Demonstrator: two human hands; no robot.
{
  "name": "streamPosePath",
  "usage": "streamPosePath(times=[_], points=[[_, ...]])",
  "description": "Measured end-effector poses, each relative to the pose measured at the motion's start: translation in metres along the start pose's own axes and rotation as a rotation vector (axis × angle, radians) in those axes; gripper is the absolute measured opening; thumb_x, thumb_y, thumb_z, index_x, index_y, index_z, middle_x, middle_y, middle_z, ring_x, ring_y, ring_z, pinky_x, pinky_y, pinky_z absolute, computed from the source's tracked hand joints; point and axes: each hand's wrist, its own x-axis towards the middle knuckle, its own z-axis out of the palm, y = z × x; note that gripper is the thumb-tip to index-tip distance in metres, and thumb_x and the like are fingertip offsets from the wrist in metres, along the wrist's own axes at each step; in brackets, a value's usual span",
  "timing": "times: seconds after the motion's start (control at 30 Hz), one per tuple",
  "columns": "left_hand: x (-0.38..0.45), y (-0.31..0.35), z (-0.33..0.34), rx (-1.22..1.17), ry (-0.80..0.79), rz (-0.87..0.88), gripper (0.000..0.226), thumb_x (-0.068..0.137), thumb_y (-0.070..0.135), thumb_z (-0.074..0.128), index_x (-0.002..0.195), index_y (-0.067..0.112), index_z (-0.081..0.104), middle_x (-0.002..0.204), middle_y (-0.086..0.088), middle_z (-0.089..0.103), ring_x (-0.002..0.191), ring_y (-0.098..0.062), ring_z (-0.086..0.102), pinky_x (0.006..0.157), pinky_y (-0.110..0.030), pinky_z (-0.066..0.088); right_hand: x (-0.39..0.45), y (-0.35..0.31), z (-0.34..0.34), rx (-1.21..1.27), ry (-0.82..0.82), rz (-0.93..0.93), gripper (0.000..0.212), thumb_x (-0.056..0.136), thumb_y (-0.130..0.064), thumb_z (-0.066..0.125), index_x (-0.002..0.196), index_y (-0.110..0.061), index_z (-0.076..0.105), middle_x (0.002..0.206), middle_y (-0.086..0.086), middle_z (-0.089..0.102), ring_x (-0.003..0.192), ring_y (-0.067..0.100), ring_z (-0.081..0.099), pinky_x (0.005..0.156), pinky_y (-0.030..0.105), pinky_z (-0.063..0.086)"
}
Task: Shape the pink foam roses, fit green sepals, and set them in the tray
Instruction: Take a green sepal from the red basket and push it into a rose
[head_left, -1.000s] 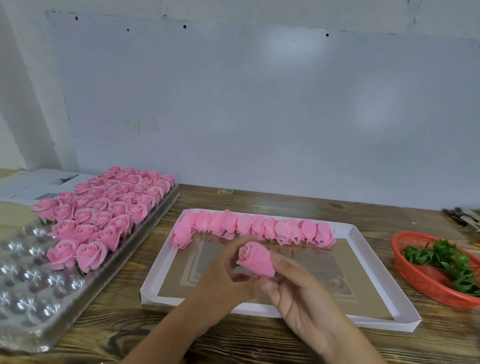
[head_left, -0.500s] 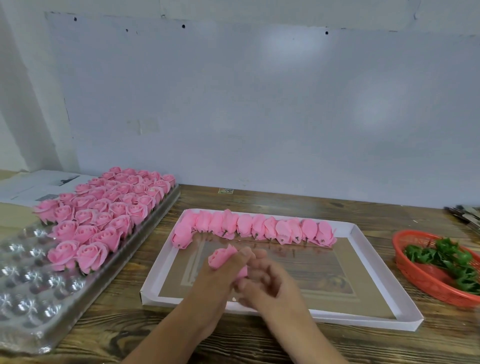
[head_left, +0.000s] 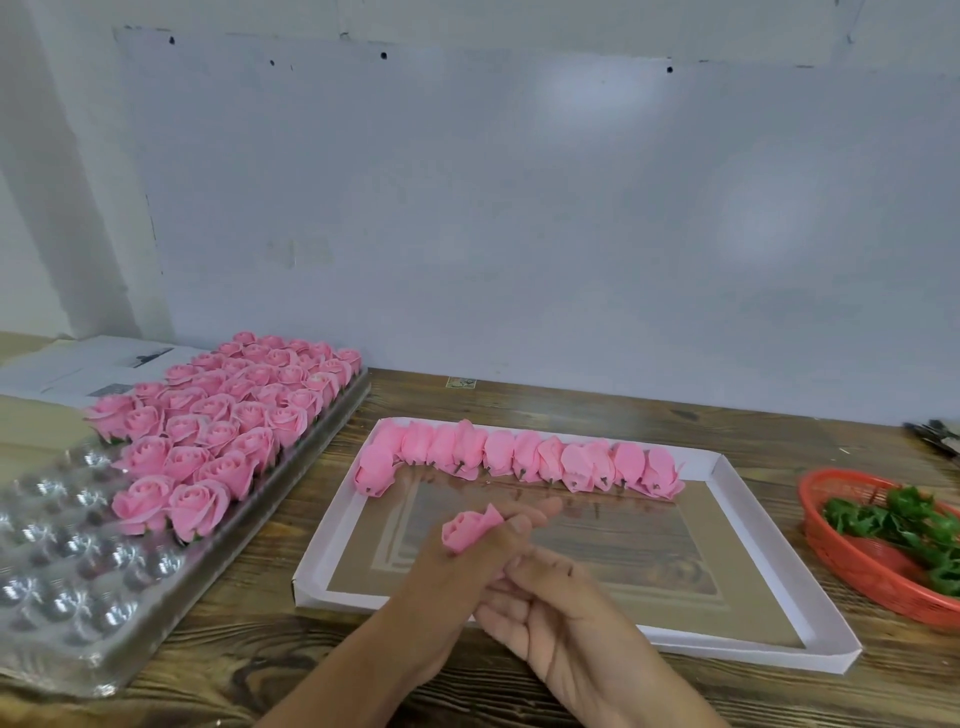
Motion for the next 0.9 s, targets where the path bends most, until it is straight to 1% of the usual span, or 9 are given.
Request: streamPosePath(times=[0.17,0.3,0.43,0.53,0.6,0.7,0.77,0.83,0.9], points=[[-0.001,-0.001,0.0,0.015,-0.021,0.084,0.024,0.08,0.041,0.065,0.102,0.034,0.074,0.126,0.008,0.07,0.122,-0.005,0.061,0.093,-0.026,0.054,0.001,0.002,-0.004,-0.042,0.002,-0.082,0.031,0.066,-0.005,0.073,0.095,0.005,0.074,0.09,0.024,0.07,0.071,0.022,0.072,0.064,0.028,0.06],[-0.001,-0.001,0.003,0.01,-0.006,0.114,0.027,0.079,0.041,0.066,0.103,0.033,0.074,0.123,0.005,0.071,0.12,-0.008,0.062,0.092,-0.023,0.053,0.003,0.005,-0.005,-0.016,0.022,-0.16,0.043,0.068,0.001,0.073,0.107,0.015,0.061,0.107,0.033,0.067,0.093,0.034,0.07,0.079,0.039,0.061],[0.0,0.001,0.006,-0.057,0.049,0.092,0.021,0.074,0.041,0.072,0.092,0.031,0.076,0.118,-0.001,0.074,0.111,-0.019,0.069,0.087,-0.037,0.057,0.006,0.009,-0.002,-0.251,0.103,-0.38,0.035,0.065,0.009,0.082,0.094,0.007,0.062,0.102,0.028,0.071,0.093,0.031,0.071,0.081,0.042,0.06],[0.0,0.002,0.009,-0.171,0.078,0.016,0.032,0.068,0.043,0.083,0.093,0.024,0.08,0.113,-0.007,0.075,0.101,-0.024,0.072,0.08,-0.038,0.06,0.007,0.015,-0.004,-0.502,0.143,-0.519,0.025,0.077,0.022,0.067,0.092,0.006,0.054,0.093,0.015,0.076,0.085,0.018,0.073,0.073,0.029,0.059],[-0.001,0.002,0.009,-0.222,0.066,-0.029,0.044,0.068,0.048,0.08,0.1,0.018,0.079,0.112,-0.009,0.075,0.097,-0.022,0.073,0.074,-0.034,0.06,0.006,0.019,-0.004,-0.575,0.171,-0.549,0.026,0.078,0.02,0.066,0.094,0.002,0.056,0.088,0.017,0.075,0.079,0.016,0.072,0.069,0.023,0.055],[-0.001,0.004,0.004,-0.221,0.049,-0.044,0.051,0.073,0.05,0.079,0.11,0.014,0.076,0.114,-0.013,0.073,0.103,-0.026,0.071,0.083,-0.036,0.059,0.003,0.014,0.002,-0.417,0.12,-0.44,0.037,0.07,0.011,0.075,0.101,0.004,0.056,0.097,0.02,0.074,0.086,0.022,0.073,0.075,0.03,0.06],[-0.003,0.007,0.0,-0.186,0.021,-0.034,0.059,0.072,0.056,0.08,0.115,0.017,0.075,0.113,-0.011,0.074,0.107,-0.024,0.07,0.086,-0.033,0.057,0.001,0.004,0.004,-0.172,0.072,-0.242,0.049,0.067,0.004,0.081,0.11,0.006,0.058,0.105,0.023,0.071,0.087,0.028,0.071,0.077,0.037,0.061],[-0.004,0.008,-0.001,-0.125,-0.031,-0.045,0.064,0.069,0.064,0.08,0.118,0.024,0.074,0.11,-0.005,0.075,0.107,-0.019,0.07,0.085,-0.029,0.056,-0.003,-0.004,0.004,-0.033,0.018,-0.026,0.046,0.074,-0.016,0.076,0.117,0.0,0.067,0.098,0.022,0.071,0.076,0.026,0.071,0.068,0.034,0.061],[-0.004,0.006,-0.002,-0.092,-0.073,-0.065,0.065,0.068,0.065,0.081,0.12,0.027,0.073,0.11,-0.004,0.075,0.11,-0.02,0.069,0.089,-0.03,0.055,-0.006,-0.006,0.002,-0.007,-0.023,0.093,0.039,0.082,-0.028,0.064,0.112,-0.005,0.074,0.09,0.018,0.072,0.071,0.022,0.071,0.064,0.03,0.06]])
